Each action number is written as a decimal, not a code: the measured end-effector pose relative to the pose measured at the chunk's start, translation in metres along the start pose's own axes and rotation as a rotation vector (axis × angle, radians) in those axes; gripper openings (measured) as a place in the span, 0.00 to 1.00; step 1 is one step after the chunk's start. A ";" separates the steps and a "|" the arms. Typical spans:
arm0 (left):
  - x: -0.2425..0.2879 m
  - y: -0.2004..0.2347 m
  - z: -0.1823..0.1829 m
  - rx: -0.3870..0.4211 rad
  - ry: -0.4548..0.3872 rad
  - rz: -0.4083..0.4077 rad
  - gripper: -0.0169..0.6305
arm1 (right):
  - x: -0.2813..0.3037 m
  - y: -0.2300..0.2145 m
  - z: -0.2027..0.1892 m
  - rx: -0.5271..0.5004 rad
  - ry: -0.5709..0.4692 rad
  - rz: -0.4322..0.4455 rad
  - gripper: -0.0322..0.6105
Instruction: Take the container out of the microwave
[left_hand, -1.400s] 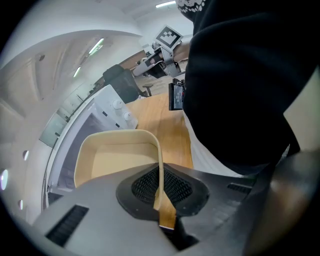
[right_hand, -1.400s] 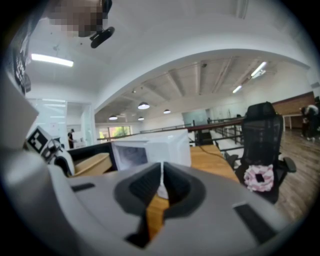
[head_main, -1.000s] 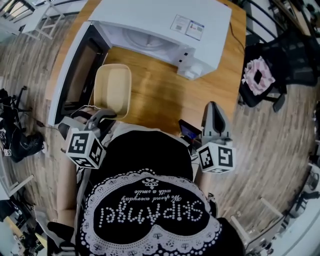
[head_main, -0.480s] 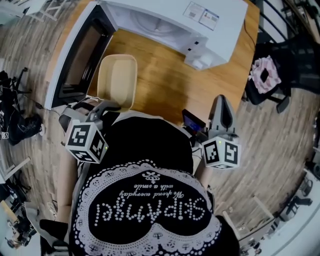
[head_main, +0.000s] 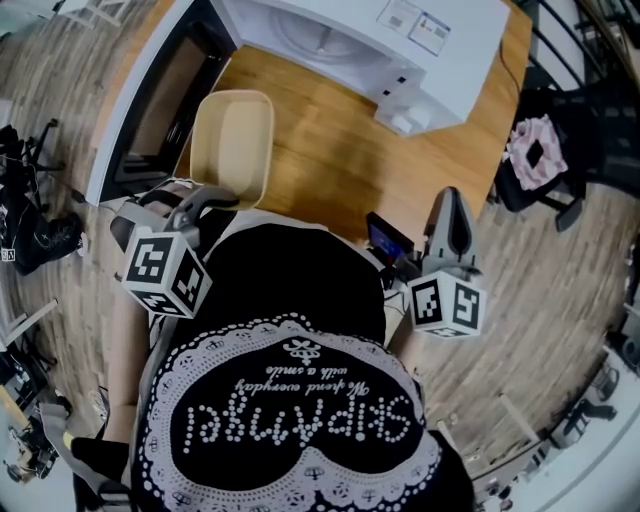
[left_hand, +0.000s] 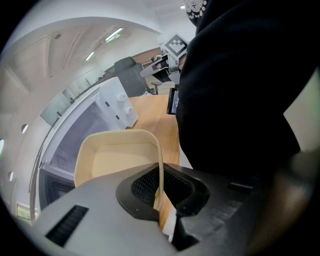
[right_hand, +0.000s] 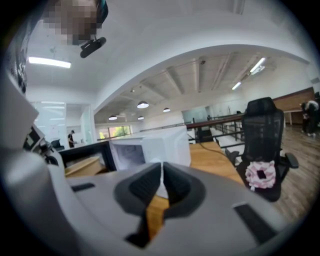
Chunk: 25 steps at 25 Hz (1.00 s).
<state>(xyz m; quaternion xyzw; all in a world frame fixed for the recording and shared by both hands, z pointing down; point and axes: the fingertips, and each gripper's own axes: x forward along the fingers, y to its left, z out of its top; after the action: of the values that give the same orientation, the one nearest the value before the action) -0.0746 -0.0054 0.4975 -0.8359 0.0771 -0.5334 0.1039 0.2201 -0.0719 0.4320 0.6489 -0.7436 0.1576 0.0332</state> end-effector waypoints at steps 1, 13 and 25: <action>0.000 0.000 0.000 0.000 0.000 0.000 0.07 | 0.000 -0.001 0.000 0.000 0.000 -0.002 0.11; 0.001 0.006 0.005 0.018 0.001 -0.011 0.07 | 0.001 -0.001 0.003 -0.008 0.003 0.009 0.11; 0.001 0.008 0.007 0.041 0.009 -0.012 0.07 | 0.001 -0.005 0.002 -0.006 -0.006 -0.003 0.11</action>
<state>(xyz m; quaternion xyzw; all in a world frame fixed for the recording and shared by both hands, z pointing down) -0.0682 -0.0130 0.4936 -0.8316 0.0615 -0.5393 0.1173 0.2255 -0.0738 0.4309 0.6505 -0.7431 0.1533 0.0331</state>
